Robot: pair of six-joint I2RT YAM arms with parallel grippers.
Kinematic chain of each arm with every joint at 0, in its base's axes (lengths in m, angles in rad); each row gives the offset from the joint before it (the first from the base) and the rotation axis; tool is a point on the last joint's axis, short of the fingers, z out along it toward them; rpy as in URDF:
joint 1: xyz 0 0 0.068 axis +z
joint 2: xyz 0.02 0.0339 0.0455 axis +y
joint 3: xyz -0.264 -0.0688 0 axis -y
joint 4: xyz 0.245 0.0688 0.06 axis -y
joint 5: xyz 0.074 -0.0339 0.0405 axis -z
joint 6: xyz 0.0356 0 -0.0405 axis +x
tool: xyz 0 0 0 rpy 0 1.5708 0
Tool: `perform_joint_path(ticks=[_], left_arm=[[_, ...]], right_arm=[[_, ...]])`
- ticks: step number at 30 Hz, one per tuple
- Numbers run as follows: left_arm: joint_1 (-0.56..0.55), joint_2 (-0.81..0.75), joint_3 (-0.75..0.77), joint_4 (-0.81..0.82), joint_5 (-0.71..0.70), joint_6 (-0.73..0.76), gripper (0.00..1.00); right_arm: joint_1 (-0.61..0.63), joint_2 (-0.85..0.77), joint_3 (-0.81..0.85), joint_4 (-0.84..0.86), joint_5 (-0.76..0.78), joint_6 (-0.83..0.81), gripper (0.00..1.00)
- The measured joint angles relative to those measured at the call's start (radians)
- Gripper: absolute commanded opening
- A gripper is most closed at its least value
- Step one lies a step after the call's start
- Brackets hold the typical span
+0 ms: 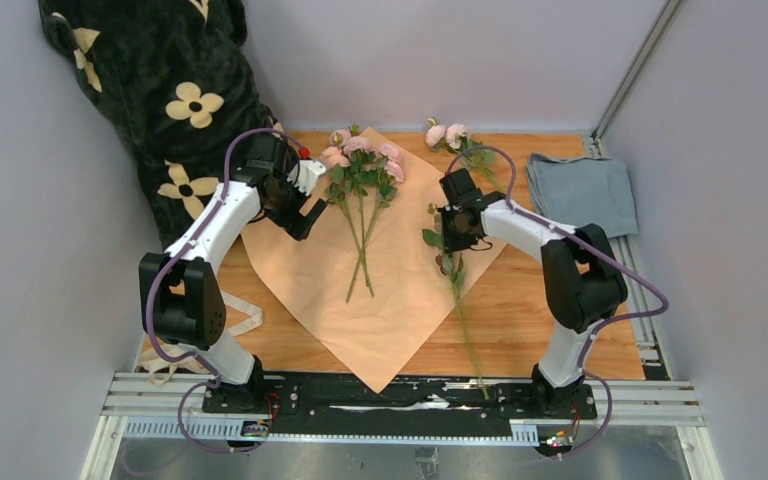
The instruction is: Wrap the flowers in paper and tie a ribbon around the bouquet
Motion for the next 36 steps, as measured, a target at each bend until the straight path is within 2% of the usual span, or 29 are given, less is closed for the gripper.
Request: perform_joint_path(ticks=[6,9,11,17,23,24,27,29,33,36], left_arm=[[0.000,0.000,0.000,-0.001,0.001,0.000,1.00],[0.000,0.000,0.000,-0.001,0.000,0.000,1.00],[0.000,0.000,0.000,-0.001,0.000,0.000,1.00],[0.000,-0.005,0.000,-0.002,-0.005,0.000,1.00],[0.000,-0.009,0.000,-0.002,-0.005,0.000,1.00],[0.000,-0.009,0.000,-0.002,-0.004,0.000,1.00],[0.000,-0.009,0.000,-0.002,-0.004,0.000,1.00],[0.000,-0.009,0.000,-0.002,-0.004,0.000,1.00],[0.000,-0.009,0.000,-0.002,-0.003,0.000,1.00],[0.000,-0.009,0.000,-0.001,-0.002,0.000,1.00]], right_arm=[[0.000,-0.149,0.114,-0.099,-0.099,-0.013,0.00],[0.000,-0.227,0.198,-0.003,-0.214,0.032,0.00],[0.002,-0.220,0.244,0.080,-0.267,0.076,0.00],[0.024,0.072,0.488,0.304,-0.330,0.225,0.00],[0.056,0.398,0.732,0.336,-0.297,0.295,0.00],[0.060,0.436,0.758,0.337,-0.284,0.307,0.05],[0.063,0.529,0.835,0.331,-0.249,0.326,0.43],[0.063,0.618,0.969,0.290,-0.238,0.290,0.66],[0.051,0.726,1.199,0.170,-0.241,0.149,0.73],[0.032,0.677,1.176,0.103,-0.244,-0.007,0.81]])
